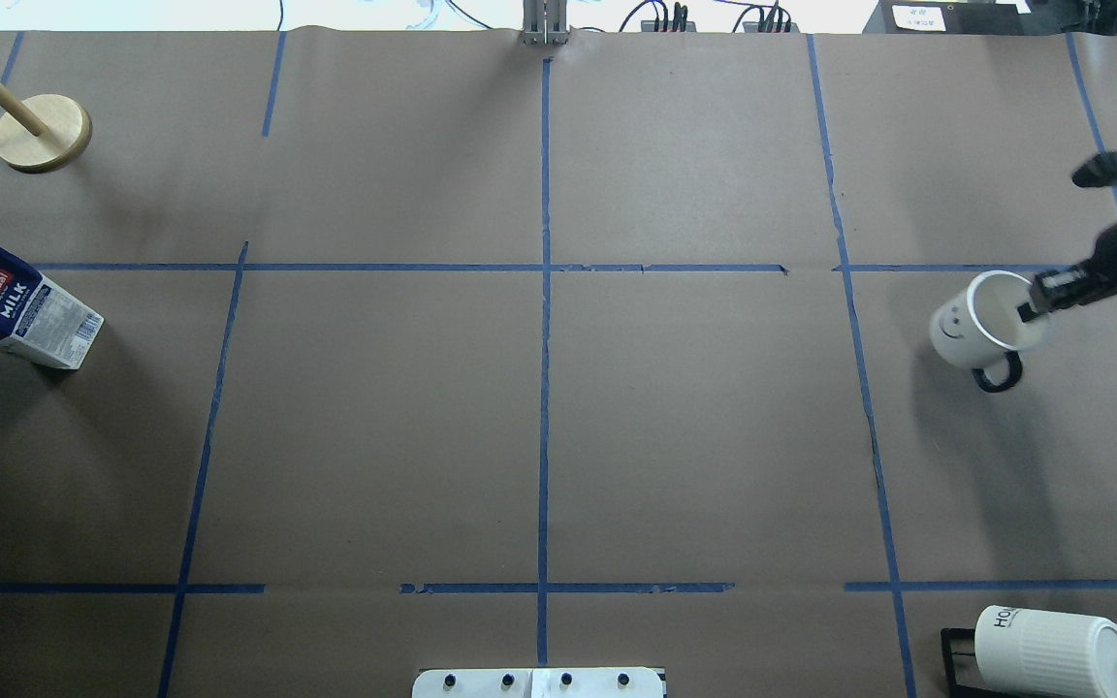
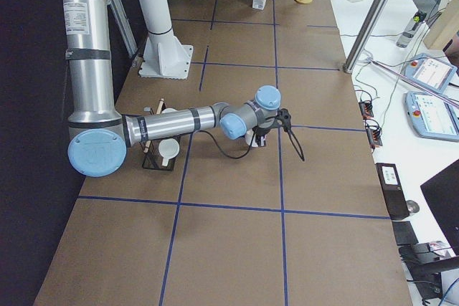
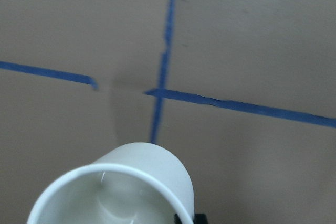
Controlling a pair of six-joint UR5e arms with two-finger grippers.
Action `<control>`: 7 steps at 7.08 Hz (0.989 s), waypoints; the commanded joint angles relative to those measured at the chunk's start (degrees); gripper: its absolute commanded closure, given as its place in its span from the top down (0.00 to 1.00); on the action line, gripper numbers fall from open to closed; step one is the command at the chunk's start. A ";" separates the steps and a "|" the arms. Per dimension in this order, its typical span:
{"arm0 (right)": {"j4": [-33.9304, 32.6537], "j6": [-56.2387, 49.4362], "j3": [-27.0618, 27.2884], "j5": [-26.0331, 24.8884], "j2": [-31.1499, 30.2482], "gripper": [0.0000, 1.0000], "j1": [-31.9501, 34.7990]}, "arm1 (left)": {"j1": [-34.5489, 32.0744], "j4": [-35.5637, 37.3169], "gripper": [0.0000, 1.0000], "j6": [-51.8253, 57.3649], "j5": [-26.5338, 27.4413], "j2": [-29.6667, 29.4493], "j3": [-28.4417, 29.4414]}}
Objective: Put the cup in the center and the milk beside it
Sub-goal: 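Carry the white mug to the table center and set it down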
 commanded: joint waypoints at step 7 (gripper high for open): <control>-1.05 32.90 -19.97 -16.92 31.03 0.25 -19.51 | -0.03 -0.53 1.00 0.01 -0.12 0.23 -2.23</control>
